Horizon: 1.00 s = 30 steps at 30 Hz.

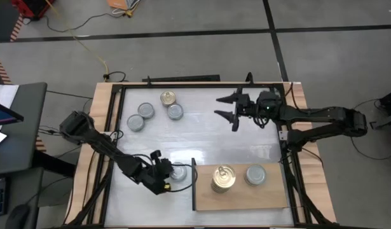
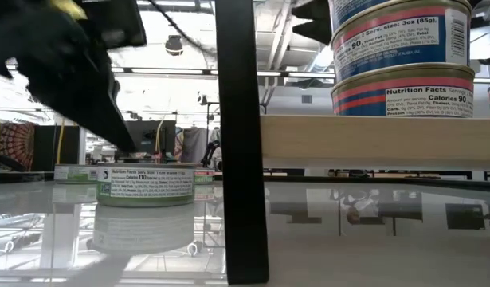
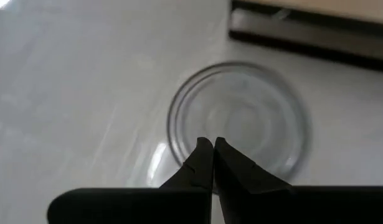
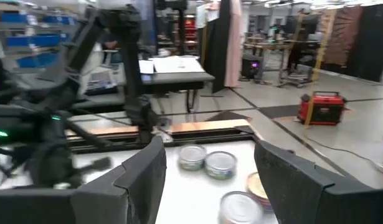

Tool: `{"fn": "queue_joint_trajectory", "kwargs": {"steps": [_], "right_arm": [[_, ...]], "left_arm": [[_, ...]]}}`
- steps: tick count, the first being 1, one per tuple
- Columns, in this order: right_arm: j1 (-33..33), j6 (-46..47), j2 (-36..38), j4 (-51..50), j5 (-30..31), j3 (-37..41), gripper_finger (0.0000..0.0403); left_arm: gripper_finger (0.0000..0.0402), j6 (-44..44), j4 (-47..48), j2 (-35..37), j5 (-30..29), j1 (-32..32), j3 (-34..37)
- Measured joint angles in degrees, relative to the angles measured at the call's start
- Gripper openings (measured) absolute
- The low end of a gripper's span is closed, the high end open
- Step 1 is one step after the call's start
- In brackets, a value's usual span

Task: Stack canned seafood by type on shelf
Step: Stack the green tuna can on top of the green tuna can on the shelf

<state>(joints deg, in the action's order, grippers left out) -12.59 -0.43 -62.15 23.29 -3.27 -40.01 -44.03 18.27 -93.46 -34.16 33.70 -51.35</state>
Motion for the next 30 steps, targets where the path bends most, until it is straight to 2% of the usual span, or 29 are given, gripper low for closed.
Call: {"fn": "queue_joint_trajectory", "kwargs": {"steps": [7,22,25,30], "right_arm": [[1.7,0.0,0.0,-0.3,-0.1,-0.5,0.0272],[1.5,-1.6,0.0,-0.1,0.0,-0.5,0.0272],[1.2,-1.6,0.0,-0.1,0.0,-0.5,0.0272],[1.2,-1.5,0.0,-0.1,0.0,-0.5,0.0272]], "left_arm": [[0.0009,-7.5,3.7,-2.3,-5.2,-1.5,0.0],[0.0004,-7.4,5.8,-1.8,-9.1,-4.9,0.1],[0.0021,-6.2,5.3,-1.0,-8.3,-5.7,0.1],[0.0077,-4.6,7.3,1.7,-8.0,-7.2,0.5]]}}
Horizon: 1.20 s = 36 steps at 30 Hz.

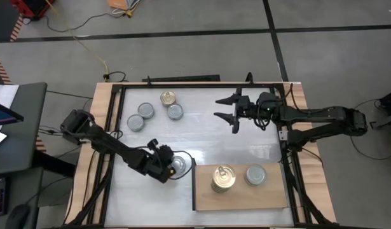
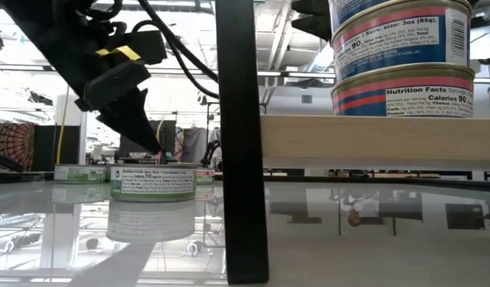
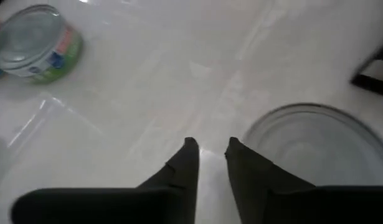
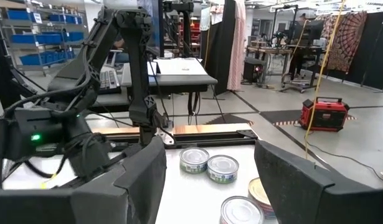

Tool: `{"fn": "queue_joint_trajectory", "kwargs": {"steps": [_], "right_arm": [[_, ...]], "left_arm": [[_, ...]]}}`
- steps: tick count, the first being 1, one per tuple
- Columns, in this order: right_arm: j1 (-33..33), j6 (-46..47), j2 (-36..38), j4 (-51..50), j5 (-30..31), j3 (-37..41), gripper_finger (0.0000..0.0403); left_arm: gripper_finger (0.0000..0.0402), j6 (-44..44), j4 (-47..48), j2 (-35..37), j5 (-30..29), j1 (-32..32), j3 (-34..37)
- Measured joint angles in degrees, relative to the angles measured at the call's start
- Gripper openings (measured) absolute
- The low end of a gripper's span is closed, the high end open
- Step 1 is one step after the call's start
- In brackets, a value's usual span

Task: Stack canned seafood by type on shelf
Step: Stack the green tuna can on top of the green tuna can on the shelf

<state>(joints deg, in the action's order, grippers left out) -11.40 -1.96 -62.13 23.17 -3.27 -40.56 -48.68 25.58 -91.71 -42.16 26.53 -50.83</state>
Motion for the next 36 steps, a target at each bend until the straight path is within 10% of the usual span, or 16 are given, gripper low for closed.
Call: {"fn": "queue_joint_trajectory", "kwargs": {"steps": [15,36], "right_arm": [[0.0,-0.2,0.0,0.4,0.0,0.0,0.0272],[0.0,0.0,0.0,0.9,0.0,0.0,0.0272]], "left_arm": [[0.0118,1.0,-31.4,16.1,15.0,-5.5,21.1],[0.0109,-0.4,-36.5,9.1,20.3,-9.4,21.4]]}}
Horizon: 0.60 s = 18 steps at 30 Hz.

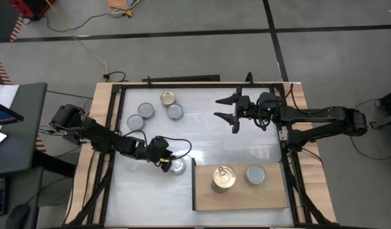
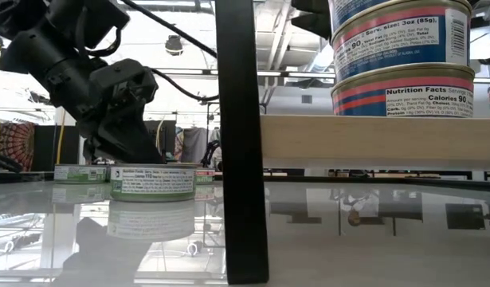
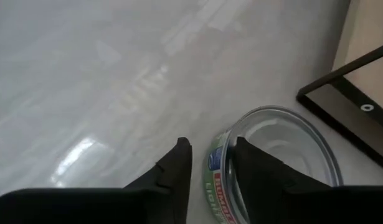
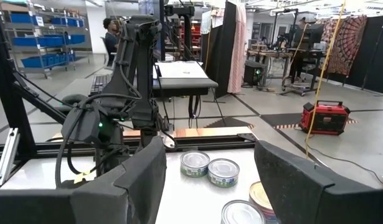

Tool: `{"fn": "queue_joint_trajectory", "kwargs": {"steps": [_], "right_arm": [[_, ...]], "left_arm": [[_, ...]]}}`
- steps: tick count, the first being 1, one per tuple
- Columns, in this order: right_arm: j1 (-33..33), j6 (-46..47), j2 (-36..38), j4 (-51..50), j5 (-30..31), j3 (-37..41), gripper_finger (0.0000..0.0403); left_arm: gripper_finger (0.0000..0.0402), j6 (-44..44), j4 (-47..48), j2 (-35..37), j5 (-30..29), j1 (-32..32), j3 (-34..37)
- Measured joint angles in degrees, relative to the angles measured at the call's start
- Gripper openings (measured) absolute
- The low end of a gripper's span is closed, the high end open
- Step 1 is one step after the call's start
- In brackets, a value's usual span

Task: Stack canned seafood by type on shelf
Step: Stack the green tuna can on top of the green tuna can on the shelf

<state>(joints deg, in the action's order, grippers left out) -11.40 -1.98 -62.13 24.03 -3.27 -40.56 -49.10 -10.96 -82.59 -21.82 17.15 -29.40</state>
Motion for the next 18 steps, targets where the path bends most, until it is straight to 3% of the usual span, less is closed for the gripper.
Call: {"fn": "queue_joint_trajectory", "kwargs": {"steps": [8,18], "right_arm": [[0.0,0.0,0.0,0.0,0.0,0.0,0.0272],[0.0,0.0,0.0,0.0,0.0,0.0,0.0272]], "left_arm": [[0.0008,1.8,3.3,0.1,-0.7,0.0,-0.2],[0.0001,1.2,9.6,0.8,-6.2,0.0,-0.1]]}}
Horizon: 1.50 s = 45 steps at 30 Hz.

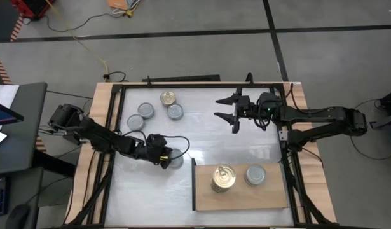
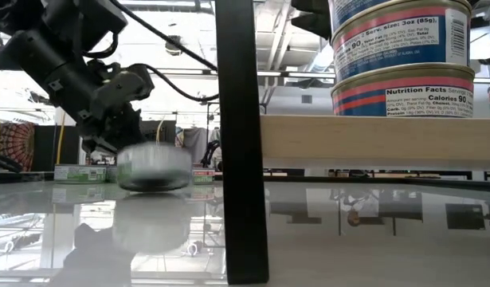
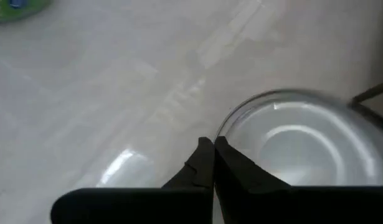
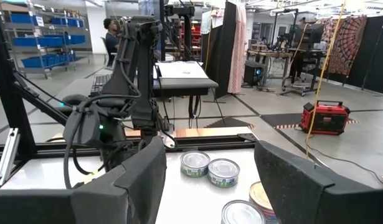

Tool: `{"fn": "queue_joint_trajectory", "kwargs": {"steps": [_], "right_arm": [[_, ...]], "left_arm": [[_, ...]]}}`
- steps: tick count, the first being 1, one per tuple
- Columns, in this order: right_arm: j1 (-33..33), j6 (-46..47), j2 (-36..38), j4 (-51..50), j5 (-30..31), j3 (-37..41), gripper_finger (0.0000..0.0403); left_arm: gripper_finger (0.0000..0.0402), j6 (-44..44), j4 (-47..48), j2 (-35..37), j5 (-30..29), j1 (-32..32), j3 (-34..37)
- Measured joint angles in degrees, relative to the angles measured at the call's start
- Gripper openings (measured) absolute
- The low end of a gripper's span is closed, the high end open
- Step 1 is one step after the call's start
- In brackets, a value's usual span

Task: Stack canned seafood by type on shelf
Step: Stack the green tuna can on top of the green tuna can on the shelf

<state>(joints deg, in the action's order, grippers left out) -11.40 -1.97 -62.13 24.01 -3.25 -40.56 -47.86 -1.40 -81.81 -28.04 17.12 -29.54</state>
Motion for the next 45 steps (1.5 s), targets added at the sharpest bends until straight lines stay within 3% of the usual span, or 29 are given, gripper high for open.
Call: {"fn": "queue_joint_trajectory", "kwargs": {"steps": [8,16,22,25,29,35,42,45], "right_arm": [[0.0,0.0,0.0,0.0,0.0,0.0,0.0272],[0.0,0.0,0.0,-0.5,0.0,0.0,0.0272],[0.0,-0.9,0.0,-1.1,0.0,0.0,0.0272],[0.0,-1.0,0.0,-0.9,0.0,0.0,0.0272],[0.0,-0.7,0.0,-0.3,0.0,0.0,0.0272],[0.0,0.4,0.0,0.2,0.0,0.0,0.0272],[0.0,-1.1,0.0,-1.2,0.0,0.0,0.0272],[-0.3,-1.1,0.0,-1.3,0.0,0.0,0.0272]], "left_arm": [[0.0000,-2.4,8.3,0.9,0.6,-0.4,0.2],[0.0000,-3.5,17.3,8.8,-2.2,0.2,0.3],[0.0000,-4.8,20.8,16.6,-10.9,4.6,0.2],[0.0000,-1.7,20.1,17.3,-12.0,4.6,0.2],[0.0019,5.6,17.3,14.9,-12.0,2.0,-0.3],[0.0085,19.4,17.9,7.1,-11.0,-2.9,-5.5],[0.0160,29.4,20.2,0.5,-17.4,-5.0,-8.8],[0.0171,31.0,21.7,-2.0,-16.9,-6.7,-8.8]]}}
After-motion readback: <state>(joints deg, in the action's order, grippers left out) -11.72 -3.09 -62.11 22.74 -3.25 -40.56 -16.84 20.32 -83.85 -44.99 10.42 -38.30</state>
